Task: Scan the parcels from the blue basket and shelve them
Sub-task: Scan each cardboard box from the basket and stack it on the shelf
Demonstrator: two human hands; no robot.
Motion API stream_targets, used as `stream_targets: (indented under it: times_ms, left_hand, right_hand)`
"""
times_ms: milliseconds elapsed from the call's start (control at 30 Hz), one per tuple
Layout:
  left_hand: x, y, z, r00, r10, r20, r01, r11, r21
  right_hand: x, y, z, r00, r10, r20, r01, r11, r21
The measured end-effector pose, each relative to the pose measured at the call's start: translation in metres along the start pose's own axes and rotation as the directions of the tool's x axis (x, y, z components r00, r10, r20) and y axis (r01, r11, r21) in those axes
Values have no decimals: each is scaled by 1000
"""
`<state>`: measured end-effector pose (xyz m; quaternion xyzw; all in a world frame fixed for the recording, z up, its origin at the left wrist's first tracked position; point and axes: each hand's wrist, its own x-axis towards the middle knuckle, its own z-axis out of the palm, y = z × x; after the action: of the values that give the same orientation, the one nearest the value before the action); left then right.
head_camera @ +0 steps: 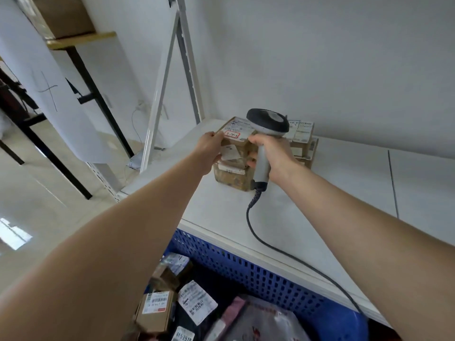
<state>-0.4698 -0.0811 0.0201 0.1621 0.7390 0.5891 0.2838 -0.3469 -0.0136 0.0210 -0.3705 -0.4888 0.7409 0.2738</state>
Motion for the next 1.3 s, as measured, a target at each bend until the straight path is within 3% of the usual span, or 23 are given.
stream_targets:
  times_ms: [233,367,433,667,1000,1167,1300]
  left_hand:
    - [-21,-5,-12,998,-29,59,31,999,-24]
    - [-63,-28,-37,994,-38,103,16,979,202]
    - [-85,-53,-55,987,-107,117,58,929,365]
    - [-154,-148,-124,964,-253,81,138,737,661]
    - [-198,-283,-166,871,-490,-33,414,698,584]
    - [-195,-304,-177,926,-347,-150,340,591,731]
    - [-190,-305,-218,888,-214,-406,456,517,725]
  right_hand:
    - [-20,1,-19,999,31,-25,-31,999,-19]
    - [-61,7,-30,997,72,34,-69,993,-96]
    - [-87,19,-34,990,128,65,-115,978,-172]
    - [-158,110,-24,933,358,48,-326,892,-314]
    - [-179,231,19,803,596,-20,-577,769,-276]
    - [-172,278,47,771,636,-12,-613,738,-281]
    - [-177,301,77,733,677,66,-628,711,-318]
